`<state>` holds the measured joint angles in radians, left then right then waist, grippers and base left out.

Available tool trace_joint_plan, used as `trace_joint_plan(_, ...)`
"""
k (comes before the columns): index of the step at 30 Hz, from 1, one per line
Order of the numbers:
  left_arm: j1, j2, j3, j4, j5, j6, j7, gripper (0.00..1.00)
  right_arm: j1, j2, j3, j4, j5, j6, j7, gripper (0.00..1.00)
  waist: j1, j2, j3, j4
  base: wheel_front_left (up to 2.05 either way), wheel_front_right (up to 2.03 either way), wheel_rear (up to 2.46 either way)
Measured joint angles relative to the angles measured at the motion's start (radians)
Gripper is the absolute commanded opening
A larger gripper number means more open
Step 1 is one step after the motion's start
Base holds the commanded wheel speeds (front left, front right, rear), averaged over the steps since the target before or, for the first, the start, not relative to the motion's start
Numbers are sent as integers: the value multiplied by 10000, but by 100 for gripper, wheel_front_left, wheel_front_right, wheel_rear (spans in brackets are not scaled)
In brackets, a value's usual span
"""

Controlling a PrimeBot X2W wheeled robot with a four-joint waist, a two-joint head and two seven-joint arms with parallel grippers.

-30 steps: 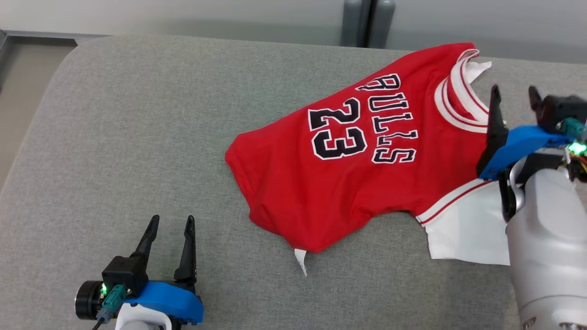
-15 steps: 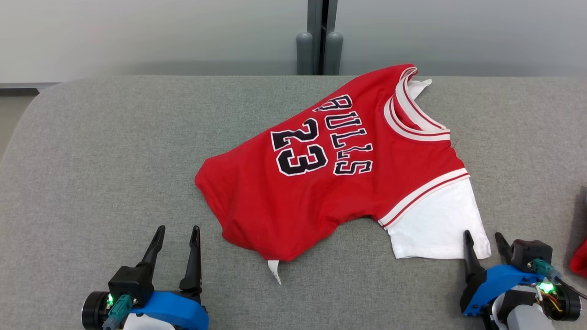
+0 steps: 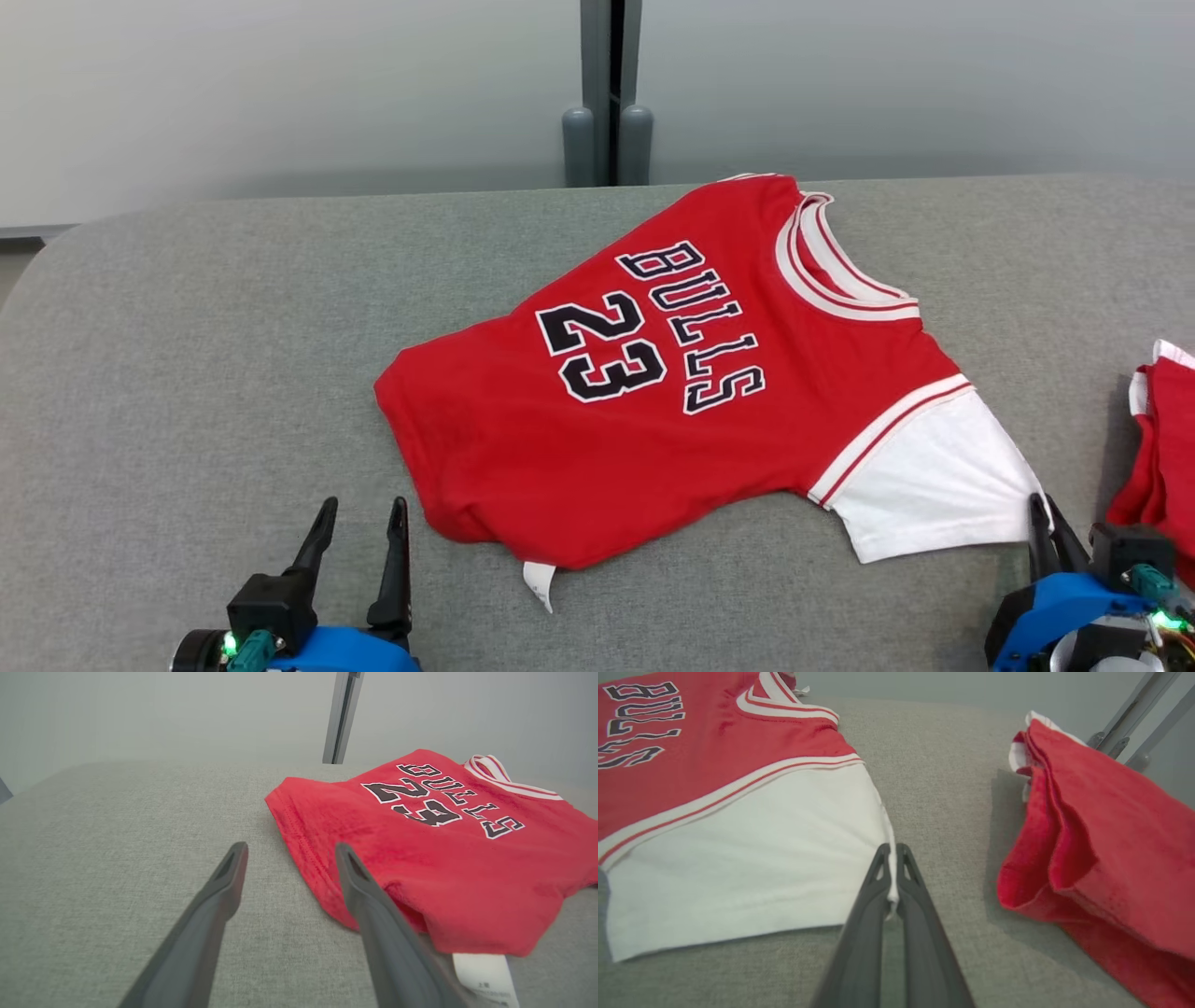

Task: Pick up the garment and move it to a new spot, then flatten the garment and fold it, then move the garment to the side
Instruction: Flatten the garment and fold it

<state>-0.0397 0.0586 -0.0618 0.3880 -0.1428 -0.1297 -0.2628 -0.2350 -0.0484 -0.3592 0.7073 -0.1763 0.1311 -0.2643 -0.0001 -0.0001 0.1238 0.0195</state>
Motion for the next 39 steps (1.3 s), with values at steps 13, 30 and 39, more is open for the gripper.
trace_joint_plan(13,-499,35,-545,1670,-1241,0,0,100,-2,2,2355,-2842,1388,-2,2,100,1,0,171,-1106,0,0,0)
trace_joint_plan(30,-1695,439,-1522,3256,-2754,2,-56,0,6,0,2949,-3390,1801,-4,2,100,1,3,581,-1534,0,0,0)
trace_joint_plan(39,-1642,775,-1544,263,-1791,0,-2,0,77,0,2796,-3256,2086,-4,2,100,2,3,349,-834,0,0,0)
